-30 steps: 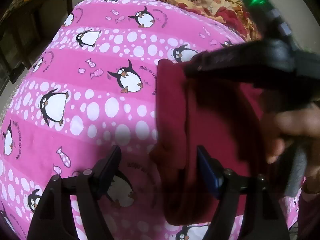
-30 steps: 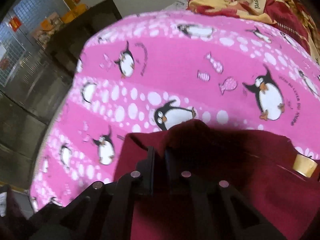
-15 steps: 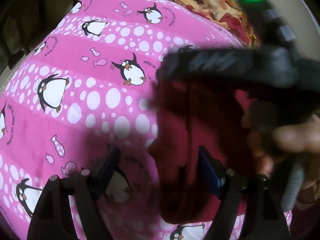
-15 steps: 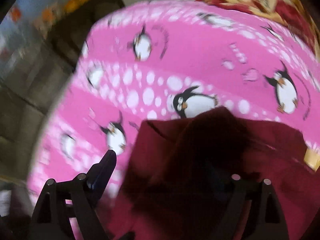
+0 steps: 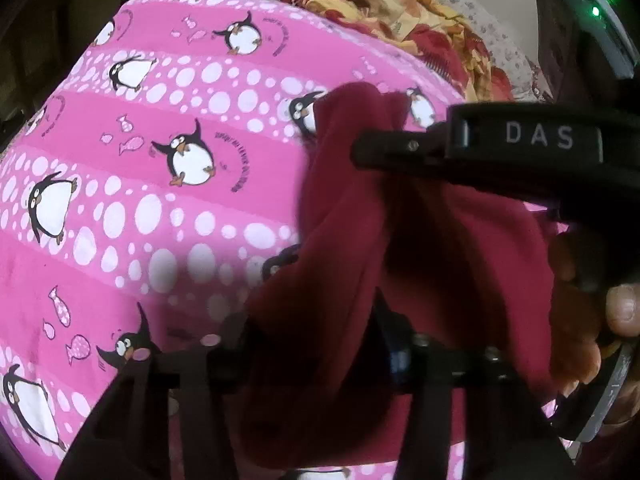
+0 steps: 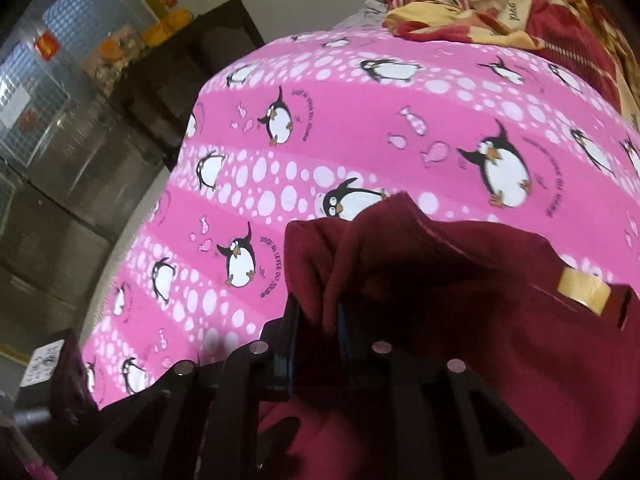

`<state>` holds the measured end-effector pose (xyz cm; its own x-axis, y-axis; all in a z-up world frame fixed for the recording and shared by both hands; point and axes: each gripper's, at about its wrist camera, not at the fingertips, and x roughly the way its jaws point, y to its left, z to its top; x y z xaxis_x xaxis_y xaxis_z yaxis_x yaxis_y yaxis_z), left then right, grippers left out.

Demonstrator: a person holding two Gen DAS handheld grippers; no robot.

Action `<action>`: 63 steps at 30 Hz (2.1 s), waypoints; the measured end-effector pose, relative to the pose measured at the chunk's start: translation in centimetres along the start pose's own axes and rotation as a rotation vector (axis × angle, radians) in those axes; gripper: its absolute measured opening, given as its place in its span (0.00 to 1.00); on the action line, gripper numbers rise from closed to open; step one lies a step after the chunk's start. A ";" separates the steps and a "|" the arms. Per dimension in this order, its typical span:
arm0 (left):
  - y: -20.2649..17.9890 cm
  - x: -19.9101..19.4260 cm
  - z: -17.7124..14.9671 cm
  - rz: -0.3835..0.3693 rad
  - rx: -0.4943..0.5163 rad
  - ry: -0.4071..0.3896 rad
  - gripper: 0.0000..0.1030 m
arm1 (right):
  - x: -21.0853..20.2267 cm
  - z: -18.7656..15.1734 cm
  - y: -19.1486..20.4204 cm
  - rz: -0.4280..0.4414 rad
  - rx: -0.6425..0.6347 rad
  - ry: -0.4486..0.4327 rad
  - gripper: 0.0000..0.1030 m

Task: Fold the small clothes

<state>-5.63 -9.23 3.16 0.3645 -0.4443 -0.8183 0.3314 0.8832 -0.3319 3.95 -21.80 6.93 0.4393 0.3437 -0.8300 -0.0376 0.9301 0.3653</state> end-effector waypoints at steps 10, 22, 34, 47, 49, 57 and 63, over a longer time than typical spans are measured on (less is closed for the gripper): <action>-1.3 -1.4 0.6 0.014 0.027 -0.026 0.33 | -0.8 -0.2 0.3 0.055 0.066 0.000 0.79; -1.5 -1.5 0.1 0.035 0.039 -0.020 0.32 | 4.6 1.0 0.8 -0.101 -0.018 0.102 0.39; -1.3 0.3 -0.4 0.108 0.082 -0.006 0.72 | 1.9 0.5 -0.8 0.001 0.036 0.027 0.25; -3.9 -1.3 -0.7 0.061 0.125 0.015 0.18 | -1.6 -0.3 -1.1 0.015 0.054 -0.036 0.22; -4.7 -1.7 -0.6 0.068 0.137 0.008 0.18 | -2.9 -0.5 -1.5 0.021 0.063 -0.050 0.22; -9.2 -3.8 -0.4 0.052 0.210 -0.014 0.18 | -7.7 -1.9 -4.0 0.036 0.097 -0.103 0.22; -14.2 -5.0 -0.7 0.027 0.305 -0.023 0.18 | -12.2 -3.1 -7.2 0.037 0.128 -0.156 0.22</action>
<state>-12.71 -19.44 11.59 0.3952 -0.4281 -0.8127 0.5664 0.8101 -0.1513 -3.96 -32.29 13.15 0.5735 0.3437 -0.7437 0.0536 0.8901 0.4527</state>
